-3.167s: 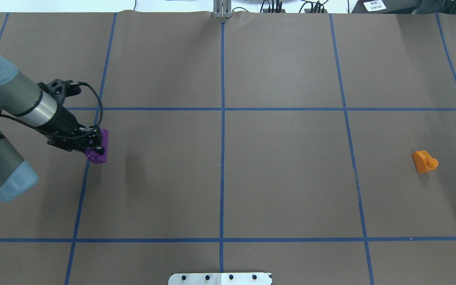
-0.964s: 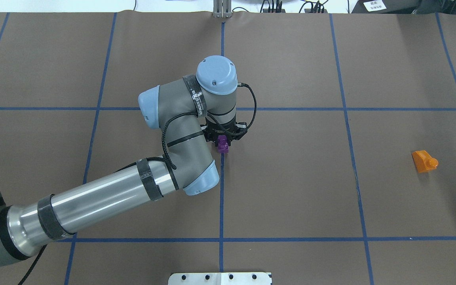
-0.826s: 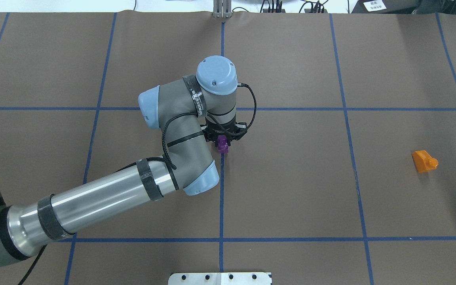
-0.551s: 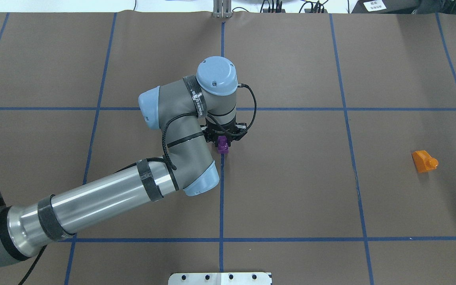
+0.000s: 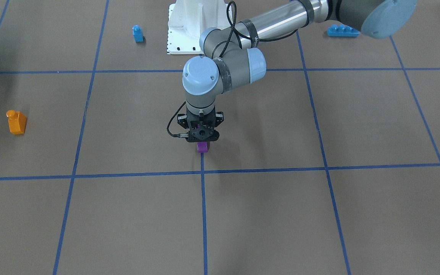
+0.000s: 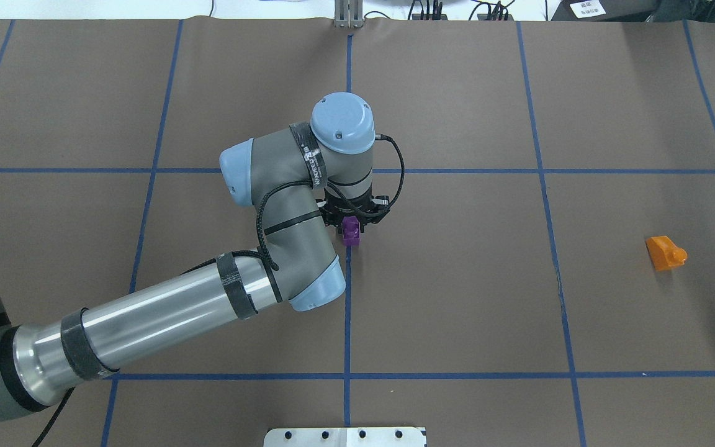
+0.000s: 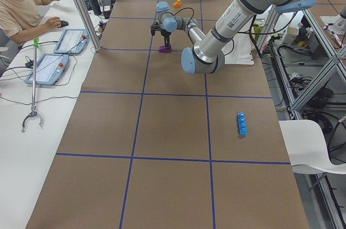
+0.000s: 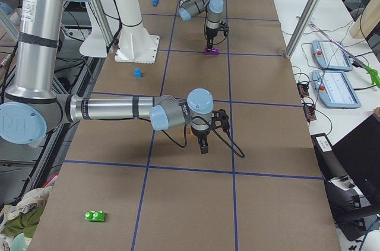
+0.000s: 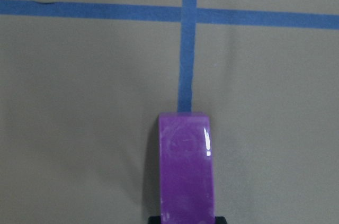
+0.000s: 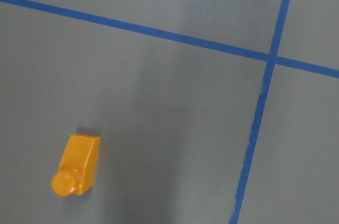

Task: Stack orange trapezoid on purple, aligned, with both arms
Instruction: 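Lower the purple block onto the table center and open the left gripper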

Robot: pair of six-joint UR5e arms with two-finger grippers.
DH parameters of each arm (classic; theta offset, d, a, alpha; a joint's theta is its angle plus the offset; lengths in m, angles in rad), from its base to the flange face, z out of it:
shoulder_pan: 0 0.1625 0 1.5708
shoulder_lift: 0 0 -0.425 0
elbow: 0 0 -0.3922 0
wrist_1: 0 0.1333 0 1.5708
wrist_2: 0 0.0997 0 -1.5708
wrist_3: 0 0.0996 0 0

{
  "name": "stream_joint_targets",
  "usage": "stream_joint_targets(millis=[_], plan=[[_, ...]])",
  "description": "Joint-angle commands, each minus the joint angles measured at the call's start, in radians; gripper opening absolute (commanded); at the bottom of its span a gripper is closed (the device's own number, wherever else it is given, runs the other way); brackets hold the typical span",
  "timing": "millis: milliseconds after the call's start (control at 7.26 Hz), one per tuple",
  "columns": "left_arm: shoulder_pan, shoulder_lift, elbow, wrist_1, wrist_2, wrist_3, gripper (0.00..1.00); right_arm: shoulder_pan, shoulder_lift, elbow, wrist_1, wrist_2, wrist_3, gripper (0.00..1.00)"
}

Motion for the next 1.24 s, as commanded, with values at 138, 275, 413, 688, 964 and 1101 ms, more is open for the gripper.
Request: stream_joint_targets(millis=[138, 275, 413, 688, 964, 1101], plan=[[-0.004, -0.005, -0.011, 0.0, 0.001, 0.0, 1.0, 0.0, 0.0, 0.0, 0.0, 0.0, 0.0, 1.0], [-0.019, -0.005, -0.041, 0.009, -0.002, -0.002, 1.0, 0.0, 0.0, -0.001, 0.0, 0.001, -0.006, 1.0], [-0.047, -0.005, -0.107, 0.08, -0.005, 0.0, 1.0, -0.002, -0.003, -0.009, 0.005, 0.0, -0.009, 1.0], [-0.064, 0.006, -0.196, 0.156, -0.006, 0.0, 1.0, -0.02, -0.003, -0.012, 0.041, 0.01, 0.004, 1.0], [-0.059, 0.034, -0.198, 0.153, -0.003, -0.002, 1.0, -0.168, -0.003, -0.016, 0.162, 0.004, 0.183, 1.0], [-0.056, 0.035, -0.198, 0.153, -0.003, -0.002, 1.0, -0.254, -0.003, -0.026, 0.239, -0.049, 0.274, 1.0]])
